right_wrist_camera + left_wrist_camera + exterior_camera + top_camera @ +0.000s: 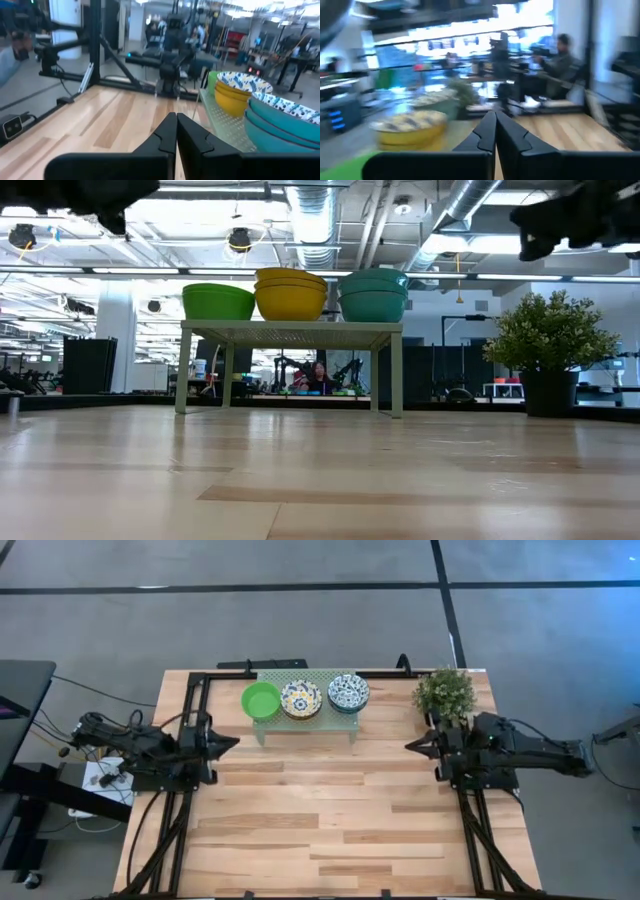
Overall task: Pick & Place Mini bowls
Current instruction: Return to Home Position
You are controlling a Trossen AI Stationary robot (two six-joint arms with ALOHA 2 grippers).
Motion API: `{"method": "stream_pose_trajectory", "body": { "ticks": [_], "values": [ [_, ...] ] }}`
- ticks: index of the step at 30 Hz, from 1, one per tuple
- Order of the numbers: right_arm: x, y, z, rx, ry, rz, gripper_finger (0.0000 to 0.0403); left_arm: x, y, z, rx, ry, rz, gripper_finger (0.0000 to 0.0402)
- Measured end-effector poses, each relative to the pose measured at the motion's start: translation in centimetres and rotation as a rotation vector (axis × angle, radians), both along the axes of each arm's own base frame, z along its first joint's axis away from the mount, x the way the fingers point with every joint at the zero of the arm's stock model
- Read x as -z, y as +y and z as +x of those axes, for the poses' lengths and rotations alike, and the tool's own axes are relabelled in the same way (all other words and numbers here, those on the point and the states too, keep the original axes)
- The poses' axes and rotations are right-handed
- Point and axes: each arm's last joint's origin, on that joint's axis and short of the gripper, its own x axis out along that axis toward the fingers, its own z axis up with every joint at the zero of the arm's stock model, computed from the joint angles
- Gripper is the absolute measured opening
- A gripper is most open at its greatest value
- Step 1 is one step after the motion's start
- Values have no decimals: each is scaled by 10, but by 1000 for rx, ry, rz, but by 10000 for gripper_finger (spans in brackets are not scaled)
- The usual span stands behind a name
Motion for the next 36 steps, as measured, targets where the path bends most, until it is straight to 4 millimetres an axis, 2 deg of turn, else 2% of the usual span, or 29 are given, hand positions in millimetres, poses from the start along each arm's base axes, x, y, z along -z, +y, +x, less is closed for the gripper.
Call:
{"method": "stream_pose_trajectory", "body": {
  "ticks": [3, 6, 15, 20, 24, 27, 36],
  "values": [
    [9, 1, -6, 0, -40, -2, 5, 20, -2, -2, 90, 10, 22, 6],
    [15, 1, -11, 0, -81, -12, 4, 31, -1, -4, 87, -10, 15, 8],
    [28, -1, -11, 31, 24, 9, 5, 60, 3, 0, 70, 14, 24, 7],
    [30, -3, -10, 51, 35, 7, 5, 64, 8, 2, 26, 13, 29, 7],
    [46, -6, -4, 67, 25, 6, 5, 65, 10, 3, 80, 14, 40, 8],
    [54, -8, -1, 82, -15, 5, 5, 65, 13, 3, 51, 15, 39, 9],
    [55, -13, -1, 134, -26, 41, 5, 65, 17, 4, 11, 17, -9, 13]
  ]
}}
